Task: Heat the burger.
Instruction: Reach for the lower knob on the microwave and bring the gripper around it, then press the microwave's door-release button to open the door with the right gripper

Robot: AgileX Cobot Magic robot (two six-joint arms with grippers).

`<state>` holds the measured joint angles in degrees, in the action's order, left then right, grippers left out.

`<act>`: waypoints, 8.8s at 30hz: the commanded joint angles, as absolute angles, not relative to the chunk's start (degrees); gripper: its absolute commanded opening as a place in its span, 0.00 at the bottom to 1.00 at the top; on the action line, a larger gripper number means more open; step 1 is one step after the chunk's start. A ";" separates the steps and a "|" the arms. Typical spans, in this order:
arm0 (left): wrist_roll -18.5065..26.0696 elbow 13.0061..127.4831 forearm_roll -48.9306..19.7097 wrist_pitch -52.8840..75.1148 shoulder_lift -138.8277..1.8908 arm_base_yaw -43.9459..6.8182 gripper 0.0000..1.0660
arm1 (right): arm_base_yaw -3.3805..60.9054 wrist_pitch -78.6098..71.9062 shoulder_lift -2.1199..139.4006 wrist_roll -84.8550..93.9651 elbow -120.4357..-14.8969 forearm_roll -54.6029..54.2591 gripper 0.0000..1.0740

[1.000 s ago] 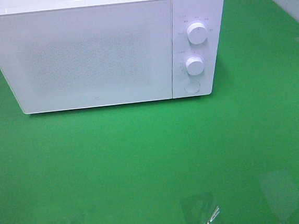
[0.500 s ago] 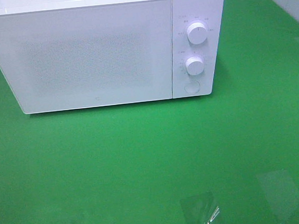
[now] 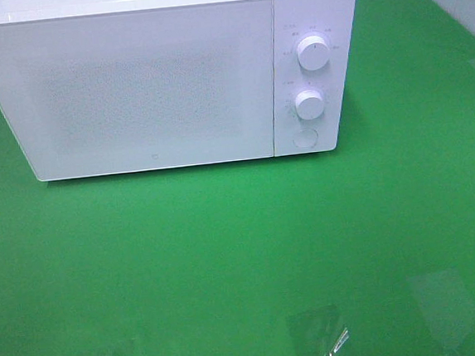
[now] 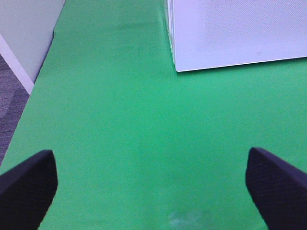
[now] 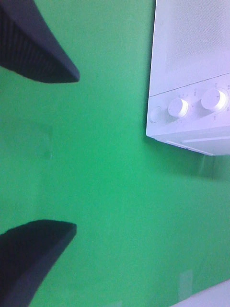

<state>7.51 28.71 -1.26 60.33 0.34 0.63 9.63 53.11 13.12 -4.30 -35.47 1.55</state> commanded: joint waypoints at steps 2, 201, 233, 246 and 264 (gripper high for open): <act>7.33 28.59 -1.95 59.53 1.66 0.69 0.94 | 9.45 48.87 21.83 -3.84 -34.09 2.29 0.71; 7.33 28.59 -1.49 59.53 1.66 0.69 0.94 | 36.61 -74.71 122.15 -79.70 -48.36 -33.00 0.00; 7.33 28.59 -1.49 59.53 1.66 0.69 0.94 | 36.61 -74.26 122.15 -71.51 -48.36 -36.10 0.55; 7.39 28.59 -1.49 59.53 1.66 0.69 0.94 | 36.78 -63.31 116.08 -57.87 -42.86 -33.98 0.68; 7.39 28.59 -1.49 59.53 1.66 0.69 0.94 | 35.81 -35.64 99.64 -7.51 -35.70 -25.84 0.68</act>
<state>7.51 28.71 -1.20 60.33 0.34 0.63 36.10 -37.41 100.67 -11.46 -35.81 -26.64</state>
